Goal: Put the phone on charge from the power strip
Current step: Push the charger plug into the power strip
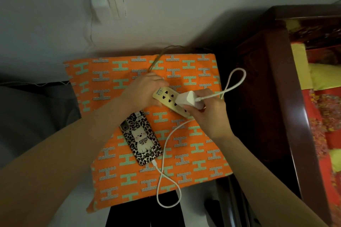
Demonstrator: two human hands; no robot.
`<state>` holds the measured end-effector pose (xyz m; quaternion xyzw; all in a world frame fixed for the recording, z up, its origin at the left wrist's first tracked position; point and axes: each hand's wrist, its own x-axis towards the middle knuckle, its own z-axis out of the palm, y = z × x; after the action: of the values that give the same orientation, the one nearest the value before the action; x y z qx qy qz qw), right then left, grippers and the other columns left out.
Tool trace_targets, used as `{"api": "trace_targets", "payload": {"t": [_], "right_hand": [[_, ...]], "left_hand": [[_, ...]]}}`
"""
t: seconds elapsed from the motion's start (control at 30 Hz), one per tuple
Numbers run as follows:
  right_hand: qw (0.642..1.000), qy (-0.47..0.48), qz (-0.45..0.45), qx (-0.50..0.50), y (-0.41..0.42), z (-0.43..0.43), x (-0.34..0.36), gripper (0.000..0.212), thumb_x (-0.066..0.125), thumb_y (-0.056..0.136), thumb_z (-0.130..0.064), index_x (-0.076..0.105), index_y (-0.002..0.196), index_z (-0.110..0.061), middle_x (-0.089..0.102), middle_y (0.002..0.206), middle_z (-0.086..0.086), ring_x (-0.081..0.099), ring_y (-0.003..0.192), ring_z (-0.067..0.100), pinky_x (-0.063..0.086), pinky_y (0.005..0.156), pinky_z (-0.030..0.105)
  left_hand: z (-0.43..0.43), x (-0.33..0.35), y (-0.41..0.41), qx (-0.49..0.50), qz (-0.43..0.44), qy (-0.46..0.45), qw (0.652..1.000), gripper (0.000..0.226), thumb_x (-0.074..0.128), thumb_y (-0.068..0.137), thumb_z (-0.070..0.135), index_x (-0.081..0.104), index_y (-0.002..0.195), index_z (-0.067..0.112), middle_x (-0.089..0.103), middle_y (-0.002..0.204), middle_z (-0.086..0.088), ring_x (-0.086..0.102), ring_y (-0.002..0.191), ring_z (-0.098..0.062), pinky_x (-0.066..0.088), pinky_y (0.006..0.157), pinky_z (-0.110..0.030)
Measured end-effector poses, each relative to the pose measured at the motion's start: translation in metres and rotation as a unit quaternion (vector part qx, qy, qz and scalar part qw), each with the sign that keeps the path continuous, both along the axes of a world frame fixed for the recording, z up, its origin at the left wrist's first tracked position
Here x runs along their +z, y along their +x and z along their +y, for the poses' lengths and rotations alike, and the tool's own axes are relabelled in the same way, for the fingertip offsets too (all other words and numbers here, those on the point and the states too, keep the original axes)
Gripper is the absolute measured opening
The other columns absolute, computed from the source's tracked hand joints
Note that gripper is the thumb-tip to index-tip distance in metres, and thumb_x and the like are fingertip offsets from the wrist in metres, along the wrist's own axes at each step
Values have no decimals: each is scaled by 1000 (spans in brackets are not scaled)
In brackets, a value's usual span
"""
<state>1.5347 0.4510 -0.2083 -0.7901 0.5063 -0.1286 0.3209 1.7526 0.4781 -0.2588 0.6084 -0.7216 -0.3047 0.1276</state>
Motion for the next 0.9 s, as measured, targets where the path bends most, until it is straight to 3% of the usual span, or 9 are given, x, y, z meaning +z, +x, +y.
{"api": "trace_targets", "payload": {"t": [0.17, 0.33, 0.5, 0.73, 0.87, 0.9], "right_hand": [[997, -44, 64, 25, 19, 9, 4, 24, 73, 81, -20, 61, 100, -12, 60, 87, 1, 50, 68, 12, 36, 55, 18], [998, 28, 28, 48, 9, 0, 6, 28, 73, 80, -25, 62, 100, -9, 55, 84, -6, 50, 68, 8, 36, 54, 9], [994, -48, 84, 46, 20, 12, -4, 22, 74, 76, -8, 59, 91, -7, 61, 87, 9, 59, 67, 28, 33, 52, 26], [993, -73, 89, 31, 24, 15, -7, 25, 77, 71, -5, 58, 87, -6, 62, 81, 10, 60, 60, 30, 32, 49, 25], [997, -45, 60, 15, 20, 17, -10, 26, 77, 74, -10, 61, 94, -8, 64, 85, 9, 60, 66, 25, 25, 50, 11], [998, -26, 60, 11, 19, 16, -9, 27, 77, 76, -14, 63, 98, -7, 65, 89, 11, 61, 71, 26, 29, 52, 12]], "left_hand": [[1, 1, 0, -2, -12, -3, 1000, 57, 76, 66, 35, 59, 117, 16, 63, 115, -1, 51, 110, -18, 37, 95, -31], [-1, 3, 0, -9, -7, 5, 1000, 57, 75, 67, 40, 59, 118, 19, 64, 113, 2, 51, 109, -16, 40, 96, -33], [1, 1, 0, -2, -6, 3, 1000, 62, 76, 65, 37, 58, 121, 18, 64, 116, 1, 51, 110, -17, 39, 95, -34], [0, 6, -3, -7, -31, 19, 999, 64, 76, 67, 36, 55, 124, 19, 62, 120, 2, 49, 114, -17, 39, 99, -38], [1, 5, -5, -5, -47, 9, 999, 63, 76, 68, 33, 54, 125, 18, 61, 123, -1, 48, 116, -19, 39, 101, -37], [1, 7, -7, -10, -57, 10, 998, 62, 75, 68, 33, 54, 125, 17, 60, 123, -2, 48, 117, -19, 38, 101, -36]]}}
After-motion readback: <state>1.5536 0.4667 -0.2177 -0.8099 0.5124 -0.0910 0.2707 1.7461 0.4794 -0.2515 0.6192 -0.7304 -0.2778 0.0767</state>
